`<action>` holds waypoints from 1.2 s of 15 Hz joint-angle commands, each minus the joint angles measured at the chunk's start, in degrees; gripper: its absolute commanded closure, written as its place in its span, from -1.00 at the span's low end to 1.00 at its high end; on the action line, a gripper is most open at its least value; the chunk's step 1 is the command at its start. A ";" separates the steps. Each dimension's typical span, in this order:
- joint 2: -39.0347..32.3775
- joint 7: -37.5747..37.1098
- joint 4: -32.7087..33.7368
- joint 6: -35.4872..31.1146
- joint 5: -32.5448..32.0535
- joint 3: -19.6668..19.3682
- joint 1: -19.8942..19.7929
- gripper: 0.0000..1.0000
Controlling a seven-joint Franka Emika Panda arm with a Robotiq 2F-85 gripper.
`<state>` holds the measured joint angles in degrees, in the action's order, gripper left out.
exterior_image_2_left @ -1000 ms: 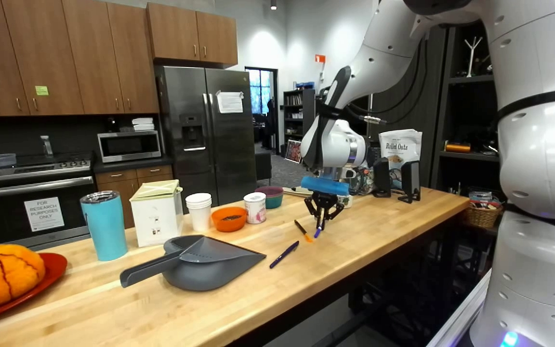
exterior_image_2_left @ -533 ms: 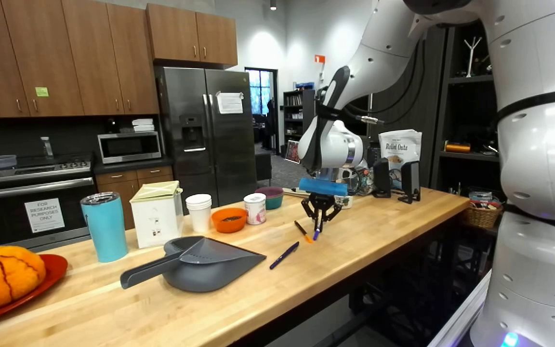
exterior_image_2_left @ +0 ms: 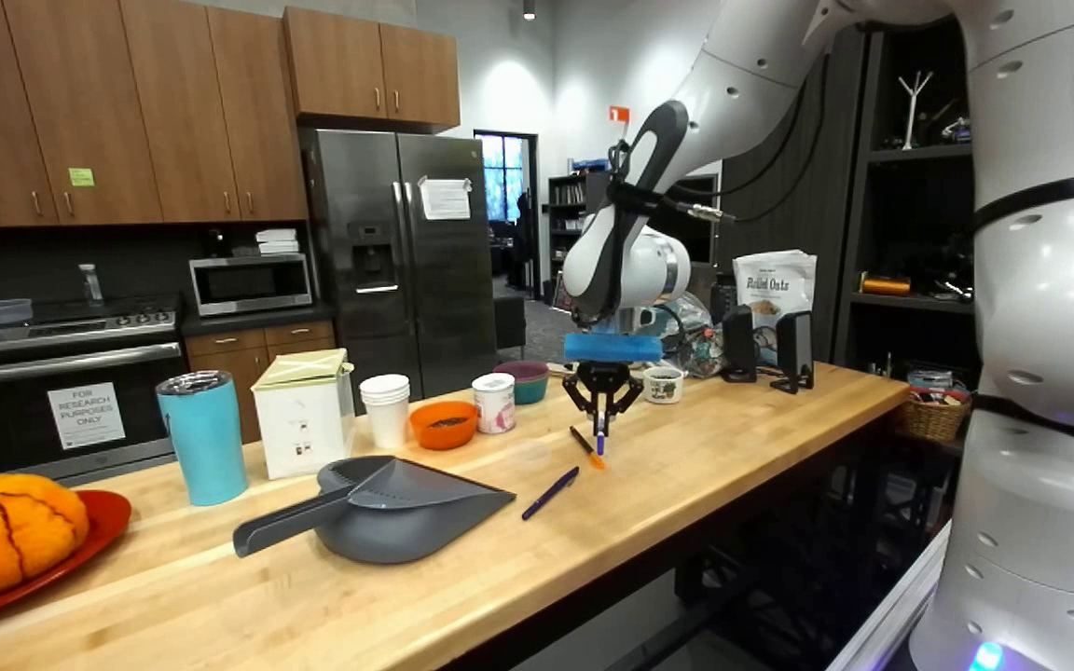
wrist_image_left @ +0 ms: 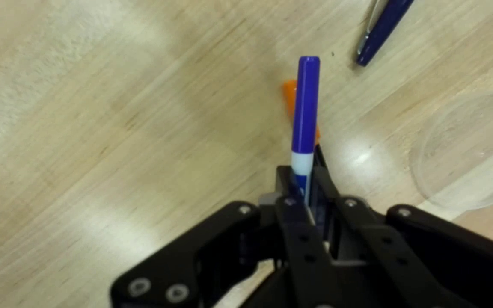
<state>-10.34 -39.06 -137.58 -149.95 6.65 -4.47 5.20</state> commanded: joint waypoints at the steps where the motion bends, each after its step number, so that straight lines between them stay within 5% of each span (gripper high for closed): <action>1: 1.87 -1.00 1.40 2.59 -2.80 1.32 0.68 0.94; 18: -5.76 1.76 15.17 12.78 -7.40 6.71 5.23 0.94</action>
<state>-14.74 -38.33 -124.64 -139.59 0.88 1.99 9.51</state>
